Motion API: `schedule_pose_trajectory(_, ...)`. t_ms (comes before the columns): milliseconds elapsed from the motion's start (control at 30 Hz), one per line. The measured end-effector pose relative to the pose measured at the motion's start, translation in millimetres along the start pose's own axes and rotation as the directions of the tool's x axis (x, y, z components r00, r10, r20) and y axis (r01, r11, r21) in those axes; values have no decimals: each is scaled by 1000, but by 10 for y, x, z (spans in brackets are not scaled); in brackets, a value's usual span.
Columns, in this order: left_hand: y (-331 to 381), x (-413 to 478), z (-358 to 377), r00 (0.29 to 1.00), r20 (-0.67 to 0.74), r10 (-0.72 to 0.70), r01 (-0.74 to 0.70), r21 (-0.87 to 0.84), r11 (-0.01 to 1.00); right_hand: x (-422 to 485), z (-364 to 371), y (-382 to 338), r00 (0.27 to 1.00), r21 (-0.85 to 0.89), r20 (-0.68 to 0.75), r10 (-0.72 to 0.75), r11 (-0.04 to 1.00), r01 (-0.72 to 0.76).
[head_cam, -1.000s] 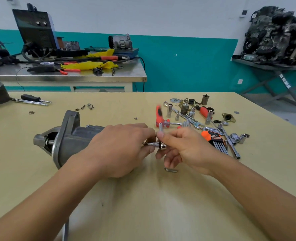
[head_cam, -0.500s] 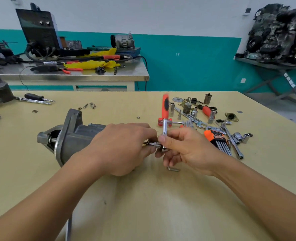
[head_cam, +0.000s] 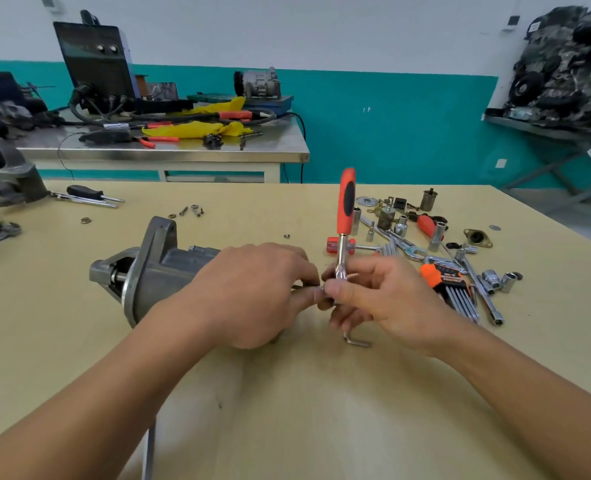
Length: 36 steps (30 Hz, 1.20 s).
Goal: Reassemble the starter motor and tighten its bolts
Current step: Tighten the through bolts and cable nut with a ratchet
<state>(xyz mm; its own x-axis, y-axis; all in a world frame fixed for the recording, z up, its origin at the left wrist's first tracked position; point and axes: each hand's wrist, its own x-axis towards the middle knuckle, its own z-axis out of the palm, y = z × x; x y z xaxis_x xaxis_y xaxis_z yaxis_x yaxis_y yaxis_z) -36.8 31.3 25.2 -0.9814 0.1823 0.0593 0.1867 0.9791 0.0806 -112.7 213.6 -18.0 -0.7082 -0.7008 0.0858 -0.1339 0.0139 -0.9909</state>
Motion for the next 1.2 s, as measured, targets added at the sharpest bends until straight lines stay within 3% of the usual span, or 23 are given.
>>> schedule_pose_trajectory(67, 0, 1, -9, 1000, 13, -4, 4, 23, 1000, -19, -42, -28, 976, -214, 11, -218, 953, 215)
schedule_pose_trajectory(133, -5, -16, 10, 1000, -2, -2, 2, 71, 997, -20, -59, -11, 961, -331, 32, -275, 904, 269)
schedule_pose_trajectory(233, -16, -51, 35, 999, -49, 8, -2, 123, 992, -2, 23, -24, 1000, -19, -16, 15, 1000, -15)
schedule_pose_trajectory(300, -17, -63, 36, 997, -77, 19, -12, 98, 995, 14, 53, -19, 973, 200, 28, 227, 953, -228)
schedule_pose_trajectory(367, -16, -56, 42, 996, -78, 35, -28, 87, 996, 17, 48, -14, 950, 237, 83, 300, 920, -311)
schedule_pose_trajectory(433, -16, -43, 38, 998, -56, 40, -35, 73, 997, 21, 26, 2, 977, 158, 57, 207, 964, -213)
schedule_pose_trajectory(500, -25, -33, 25, 999, -31, 29, -27, 60, 998, -2, 3, -2, 999, -58, -13, -44, 997, 43)
schedule_pose_trajectory(567, -29, -26, 23, 1000, -24, 17, -15, 76, 997, -19, -21, 6, 957, -281, -6, -290, 919, 276)
schedule_pose_trajectory(600, -30, -24, 26, 1000, -27, 13, -10, 89, 996, -20, -27, 17, 942, -337, 10, -335, 886, 318)
schedule_pose_trajectory(633, -31, -27, 30, 999, -31, 9, -6, 94, 996, -15, -32, 32, 949, -321, 15, -314, 898, 301)
schedule_pose_trajectory(700, -29, -38, 36, 999, -33, 11, -8, 86, 996, 4, 5, 38, 993, -87, -16, -115, 990, 113)
schedule_pose_trajectory(767, -25, -49, 33, 999, -28, 25, -23, 69, 997, 20, 49, 40, 993, 125, 35, 116, 985, -120)
schedule_pose_trajectory(800, -26, -51, 30, 999, -20, 29, -28, 64, 998, 26, 53, 42, 985, 158, 52, 162, 973, -169)
schedule_pose_trajectory(833, -25, -49, 26, 999, -11, 32, -31, 64, 997, 31, 47, 51, 990, 131, 47, 134, 982, -139)
schedule_pose_trajectory(900, -26, -37, 23, 1000, -4, 28, -28, 65, 998, 7, 2, 54, 992, -124, -3, -127, 984, 125)
schedule_pose_trajectory(967, -36, -28, 24, 1000, -7, 20, -20, 67, 998, -4, -31, 56, 925, -402, 40, -379, 841, 362)
schedule_pose_trajectory(1000, -42, -25, 27, 1000, -8, 18, -17, 74, 997, -9, -27, 71, 912, -429, 50, -407, 816, 388)
schedule_pose_trajectory(1033, -48, -29, 29, 1000, -10, 17, -16, 78, 997, -13, 1, 70, 933, -364, 20, -359, 867, 341)
schedule_pose_trajectory(1100, -62, -37, 28, 1000, -20, 16, -15, 63, 998, 6, 67, 72, 993, -51, -34, -110, 993, 108)
schedule_pose_trajectory(1167, -74, -46, 20, 999, -25, 23, -22, 46, 999, 30, 118, 79, 988, 180, 16, 153, 972, -153)
schedule_pose_trajectory(1200, -81, -49, 17, 999, -20, 30, -29, 42, 999, 36, 123, 78, 977, 213, 38, 210, 954, -213)
